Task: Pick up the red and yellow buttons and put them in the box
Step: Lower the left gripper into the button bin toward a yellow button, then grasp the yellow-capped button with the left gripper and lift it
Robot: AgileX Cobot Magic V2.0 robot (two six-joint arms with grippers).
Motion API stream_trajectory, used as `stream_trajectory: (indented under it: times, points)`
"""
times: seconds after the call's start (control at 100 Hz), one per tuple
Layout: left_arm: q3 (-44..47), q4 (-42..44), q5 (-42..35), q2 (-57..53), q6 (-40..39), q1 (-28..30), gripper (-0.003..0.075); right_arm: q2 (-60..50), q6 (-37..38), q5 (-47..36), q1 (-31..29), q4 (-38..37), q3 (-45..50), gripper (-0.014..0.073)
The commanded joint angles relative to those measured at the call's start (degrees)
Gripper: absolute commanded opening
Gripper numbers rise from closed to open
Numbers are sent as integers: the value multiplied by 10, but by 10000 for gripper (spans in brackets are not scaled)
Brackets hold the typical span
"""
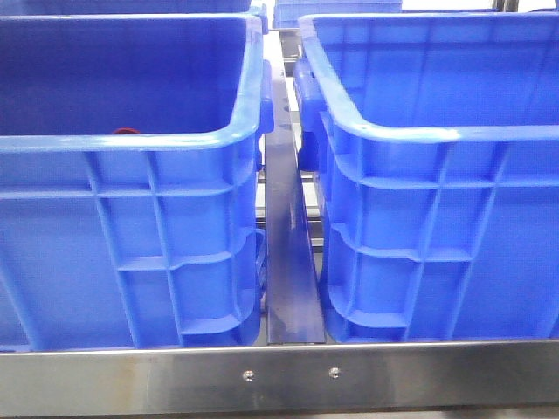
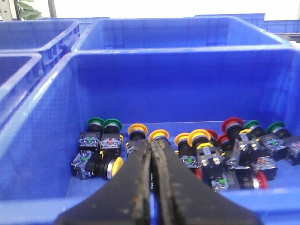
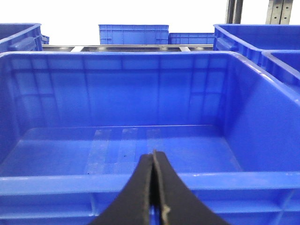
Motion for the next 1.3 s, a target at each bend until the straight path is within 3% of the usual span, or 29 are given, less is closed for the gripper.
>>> stream_trajectory:
  times: [0.0,0.16,0.39,0.46,0.63,0.71,1.1,1.29]
  points:
    - [-62,0,18,39,-5,1,-20,-11,-2,-44,-3,-8,3,-69]
    - [-141,0,98,114,-5,1,-20,-11,-2,-44,-3,-8,3,-69]
    - [-226,-7,155,240,-5,1,1,-11,-2,-44,-3,-8,3,-69]
    - [-248,-11,163,280,-5,1,79,-11,-2,-44,-3,-8,3,-69]
    - [-297,-30,167,373,-5,0,435,-11,-2,-44,-3,-8,3,-69]
    - [-321,-46,179,414,-5,0,537,-11,-2,-44,-3,-8,3,-69]
    - [-473,-110,334,642,13,-3,544,-11,-2,-44,-3,-8,3,-69]
    - [-534,-110,364,726,13,-30,544,-11,-2,-44,-3,-8,3,-69]
